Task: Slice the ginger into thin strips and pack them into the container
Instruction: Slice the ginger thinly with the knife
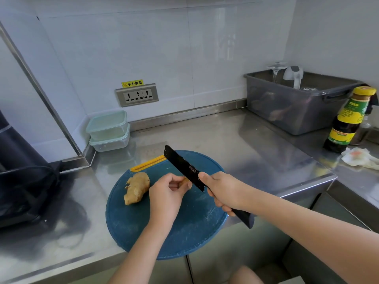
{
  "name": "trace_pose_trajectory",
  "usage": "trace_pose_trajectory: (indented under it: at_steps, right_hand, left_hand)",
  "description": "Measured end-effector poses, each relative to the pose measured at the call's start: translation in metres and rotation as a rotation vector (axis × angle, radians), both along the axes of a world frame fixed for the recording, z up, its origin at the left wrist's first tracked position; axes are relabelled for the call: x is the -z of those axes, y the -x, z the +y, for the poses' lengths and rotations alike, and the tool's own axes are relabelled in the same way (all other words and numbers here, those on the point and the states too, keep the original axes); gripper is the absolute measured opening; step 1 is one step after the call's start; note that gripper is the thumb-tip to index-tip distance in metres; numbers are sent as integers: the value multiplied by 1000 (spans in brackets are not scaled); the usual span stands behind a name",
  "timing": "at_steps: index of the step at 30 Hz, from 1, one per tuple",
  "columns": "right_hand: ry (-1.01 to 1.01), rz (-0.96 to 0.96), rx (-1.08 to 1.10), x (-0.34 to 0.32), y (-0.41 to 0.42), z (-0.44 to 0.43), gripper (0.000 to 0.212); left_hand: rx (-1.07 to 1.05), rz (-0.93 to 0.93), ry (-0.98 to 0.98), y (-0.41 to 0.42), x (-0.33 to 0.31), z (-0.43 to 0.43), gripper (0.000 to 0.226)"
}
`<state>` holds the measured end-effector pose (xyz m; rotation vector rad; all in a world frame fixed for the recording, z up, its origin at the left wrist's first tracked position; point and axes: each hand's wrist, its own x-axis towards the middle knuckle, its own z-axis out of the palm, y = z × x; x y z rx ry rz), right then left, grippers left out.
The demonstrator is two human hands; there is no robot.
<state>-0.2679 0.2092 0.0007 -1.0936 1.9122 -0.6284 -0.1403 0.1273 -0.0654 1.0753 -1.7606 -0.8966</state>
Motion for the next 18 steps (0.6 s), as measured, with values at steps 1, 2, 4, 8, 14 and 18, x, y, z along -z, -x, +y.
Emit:
trace_pose_trajectory:
  at_steps: [1, 2, 4, 8, 14, 18]
  right_hand:
    - [-4, 8, -3, 0, 0, -1, 50]
    - [-8, 4, -1, -1, 0, -1, 50]
    - [-20, -25, 6, -2, -1, -3, 49]
    - [-58, -32, 25, -4, -3, -7, 49]
    - [-85, -8, 31, -4, -8, -14, 50]
    - [-74, -12, 29, -1, -10, -20, 50]
  left_hand:
    - [-1, -1, -1, 0, 1, -1, 9]
    - [-2, 0, -3, 0, 1, -1, 9]
    - [-2, 9, -12, 0, 2, -3, 10]
    - [1, 8, -17, 0, 5, -5, 9]
    - [-5, 3, -21, 1, 8, -6, 9]
    - [-9, 6, -26, 1, 8, -7, 8]
